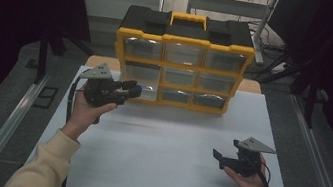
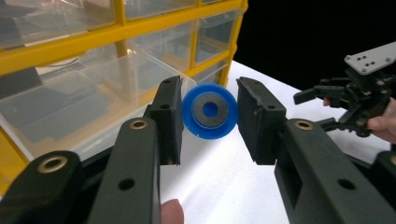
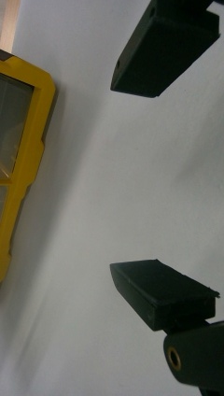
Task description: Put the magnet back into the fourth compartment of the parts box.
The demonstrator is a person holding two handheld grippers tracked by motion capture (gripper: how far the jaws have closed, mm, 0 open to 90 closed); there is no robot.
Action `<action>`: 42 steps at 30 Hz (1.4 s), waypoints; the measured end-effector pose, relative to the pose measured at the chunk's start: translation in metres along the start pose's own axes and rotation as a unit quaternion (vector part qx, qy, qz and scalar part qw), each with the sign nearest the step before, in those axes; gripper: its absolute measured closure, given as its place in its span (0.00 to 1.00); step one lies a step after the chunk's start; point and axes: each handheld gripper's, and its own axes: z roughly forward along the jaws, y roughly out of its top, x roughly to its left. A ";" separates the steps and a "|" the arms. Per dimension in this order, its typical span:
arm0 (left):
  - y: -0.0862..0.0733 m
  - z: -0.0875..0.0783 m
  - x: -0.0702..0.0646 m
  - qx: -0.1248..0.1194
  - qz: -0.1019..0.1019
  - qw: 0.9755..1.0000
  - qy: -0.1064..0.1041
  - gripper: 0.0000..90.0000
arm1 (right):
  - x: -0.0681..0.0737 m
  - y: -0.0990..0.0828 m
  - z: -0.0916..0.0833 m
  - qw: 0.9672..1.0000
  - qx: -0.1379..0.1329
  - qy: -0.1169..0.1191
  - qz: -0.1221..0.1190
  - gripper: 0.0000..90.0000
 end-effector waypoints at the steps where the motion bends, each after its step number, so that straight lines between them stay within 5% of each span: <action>1: 0.001 0.001 0.001 0.000 0.000 1.000 0.001 0.69 | 0.000 0.000 0.000 1.000 0.000 0.000 0.000 0.13; 24: 0.016 0.023 0.019 0.024 -0.008 0.998 0.052 0.69 | 0.000 0.000 -0.001 1.000 -0.002 0.000 0.000 0.13; 42: 0.021 0.040 0.032 0.041 -0.010 0.994 0.098 0.69 | 0.000 0.000 0.000 1.000 -0.001 -0.001 0.001 0.13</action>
